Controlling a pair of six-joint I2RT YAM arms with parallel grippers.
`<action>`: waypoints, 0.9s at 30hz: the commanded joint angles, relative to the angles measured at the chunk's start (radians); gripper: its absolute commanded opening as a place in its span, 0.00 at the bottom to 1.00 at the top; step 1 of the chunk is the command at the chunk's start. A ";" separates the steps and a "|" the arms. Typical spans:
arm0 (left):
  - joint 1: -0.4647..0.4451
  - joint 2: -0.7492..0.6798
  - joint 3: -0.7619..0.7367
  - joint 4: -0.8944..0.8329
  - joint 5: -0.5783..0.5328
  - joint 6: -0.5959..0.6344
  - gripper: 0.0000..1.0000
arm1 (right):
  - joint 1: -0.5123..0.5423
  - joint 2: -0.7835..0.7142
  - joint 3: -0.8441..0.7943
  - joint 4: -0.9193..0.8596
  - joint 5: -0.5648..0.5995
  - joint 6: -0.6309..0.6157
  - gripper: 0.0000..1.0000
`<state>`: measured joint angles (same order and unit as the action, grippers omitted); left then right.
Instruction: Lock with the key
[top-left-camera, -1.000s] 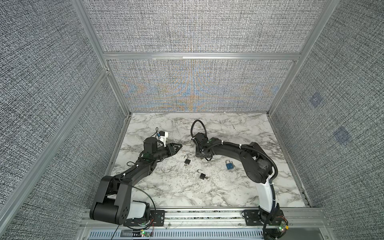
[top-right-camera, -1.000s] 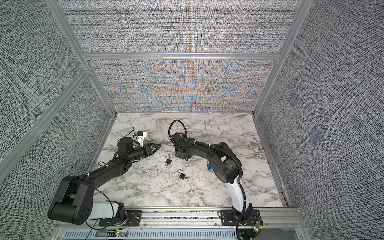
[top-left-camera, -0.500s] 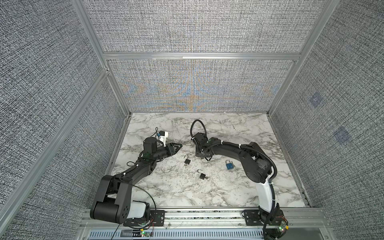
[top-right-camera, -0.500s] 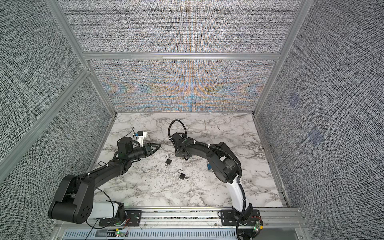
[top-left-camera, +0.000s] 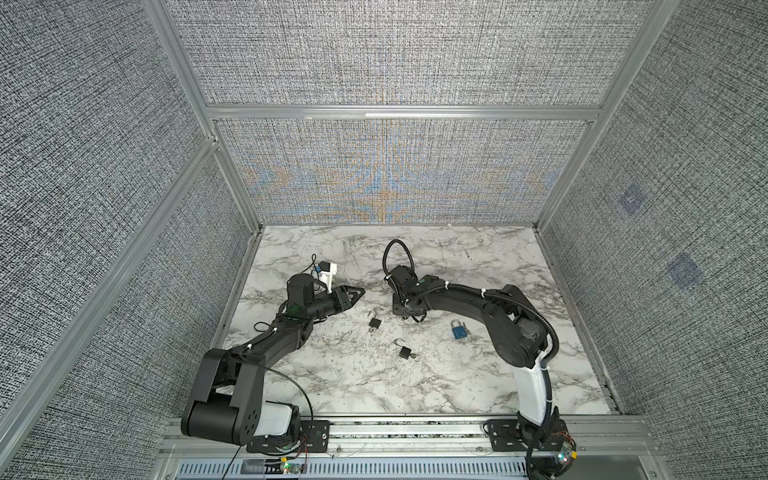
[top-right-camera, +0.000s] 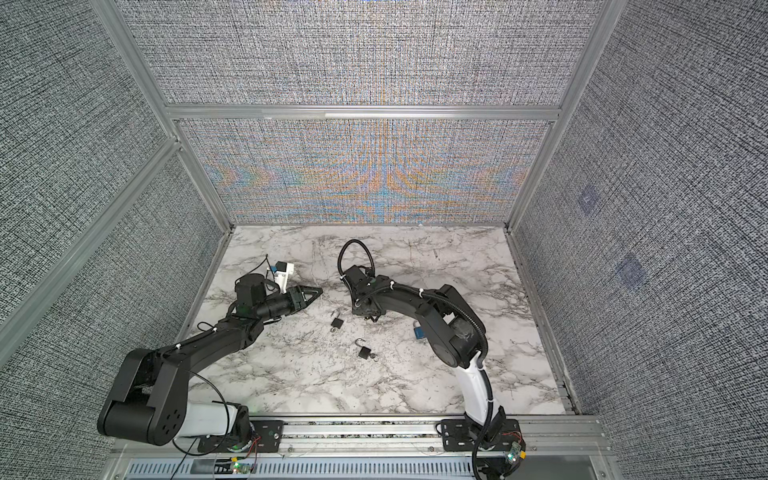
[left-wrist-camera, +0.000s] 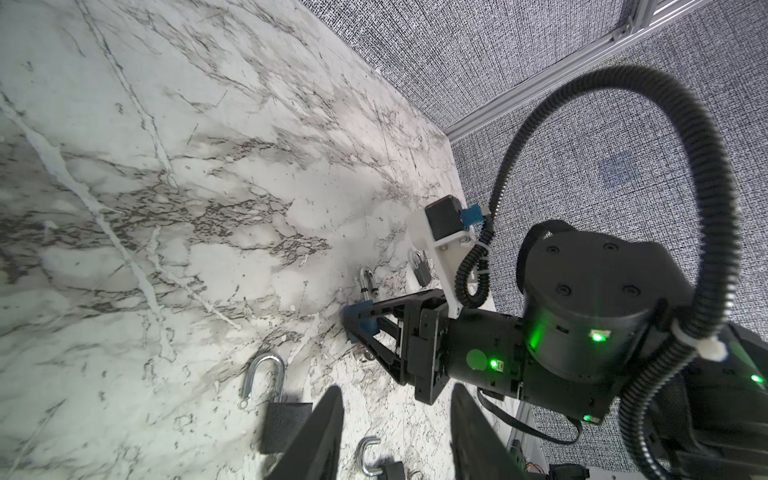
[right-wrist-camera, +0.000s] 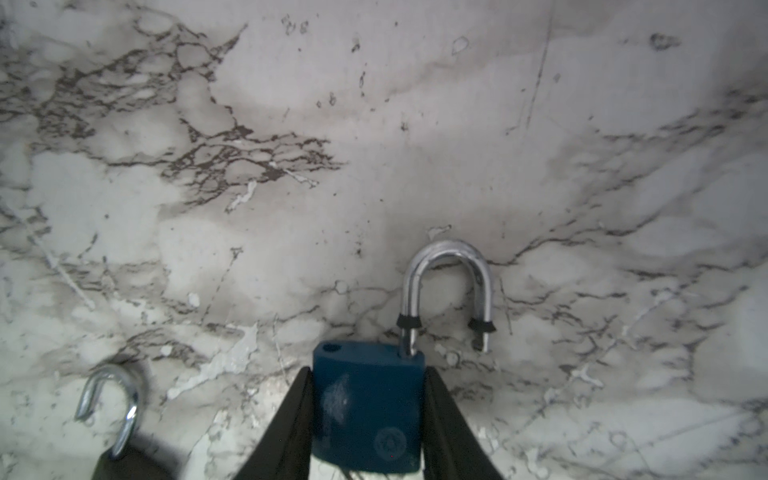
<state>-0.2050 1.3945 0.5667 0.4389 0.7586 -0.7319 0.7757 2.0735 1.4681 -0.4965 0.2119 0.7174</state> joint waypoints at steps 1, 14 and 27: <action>0.002 0.014 0.007 -0.003 0.013 0.019 0.45 | 0.002 -0.022 -0.019 0.010 -0.028 -0.013 0.30; -0.001 0.047 0.008 0.011 0.041 0.027 0.45 | 0.013 -0.090 -0.094 0.017 -0.087 -0.043 0.31; -0.005 0.073 0.010 0.006 0.048 0.032 0.45 | 0.028 -0.050 -0.085 -0.042 -0.060 -0.083 0.36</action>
<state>-0.2096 1.4677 0.5705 0.4370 0.7891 -0.7139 0.8021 2.0144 1.3781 -0.5014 0.1261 0.6399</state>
